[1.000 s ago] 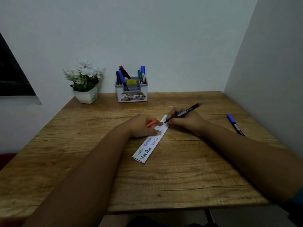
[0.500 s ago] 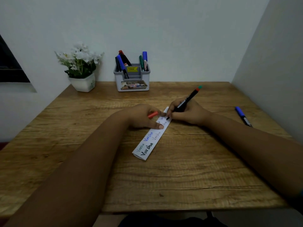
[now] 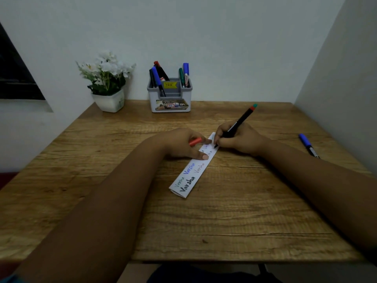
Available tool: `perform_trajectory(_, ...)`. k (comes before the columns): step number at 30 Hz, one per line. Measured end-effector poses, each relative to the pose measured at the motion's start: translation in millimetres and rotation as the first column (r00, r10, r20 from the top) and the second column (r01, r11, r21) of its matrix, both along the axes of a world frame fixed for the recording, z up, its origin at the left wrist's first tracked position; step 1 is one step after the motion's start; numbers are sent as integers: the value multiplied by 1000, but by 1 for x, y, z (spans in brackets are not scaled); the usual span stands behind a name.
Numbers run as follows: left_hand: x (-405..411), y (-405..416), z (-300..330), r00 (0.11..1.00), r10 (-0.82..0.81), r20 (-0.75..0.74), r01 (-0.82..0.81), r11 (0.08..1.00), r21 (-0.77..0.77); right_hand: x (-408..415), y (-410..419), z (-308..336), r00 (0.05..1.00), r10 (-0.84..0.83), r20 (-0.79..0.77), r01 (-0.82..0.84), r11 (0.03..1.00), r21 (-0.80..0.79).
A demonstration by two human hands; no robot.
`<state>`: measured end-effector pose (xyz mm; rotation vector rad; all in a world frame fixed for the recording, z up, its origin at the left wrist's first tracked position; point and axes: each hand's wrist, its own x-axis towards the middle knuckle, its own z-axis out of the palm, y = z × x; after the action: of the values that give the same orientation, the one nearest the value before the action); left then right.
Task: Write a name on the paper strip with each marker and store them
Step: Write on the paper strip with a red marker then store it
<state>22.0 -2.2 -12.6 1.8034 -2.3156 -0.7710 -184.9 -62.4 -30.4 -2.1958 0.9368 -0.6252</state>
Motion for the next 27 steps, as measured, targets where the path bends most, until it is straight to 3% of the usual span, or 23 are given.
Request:
perform_trajectory(4, 1, 0, 0, 1000, -3, -1, 3, 1000, 10, -1, 2, 0, 996, -29, 90, 25, 998, 53)
perform_trajectory(9, -1, 1, 1, 1000, 2, -3, -2, 1000, -7, 2, 0, 0, 1000, -17, -10, 17, 1000, 11)
perform_trajectory(13, 1, 2, 1, 1000, 0, -18, 0, 1000, 17, -2, -3, -3, 989, -76, 125, 63, 993, 102)
perform_trajectory(27, -1, 3, 2, 1000, 2, 17, -2, 1000, -5, -1, -4, -2, 999, -49, 8, 49, 999, -5)
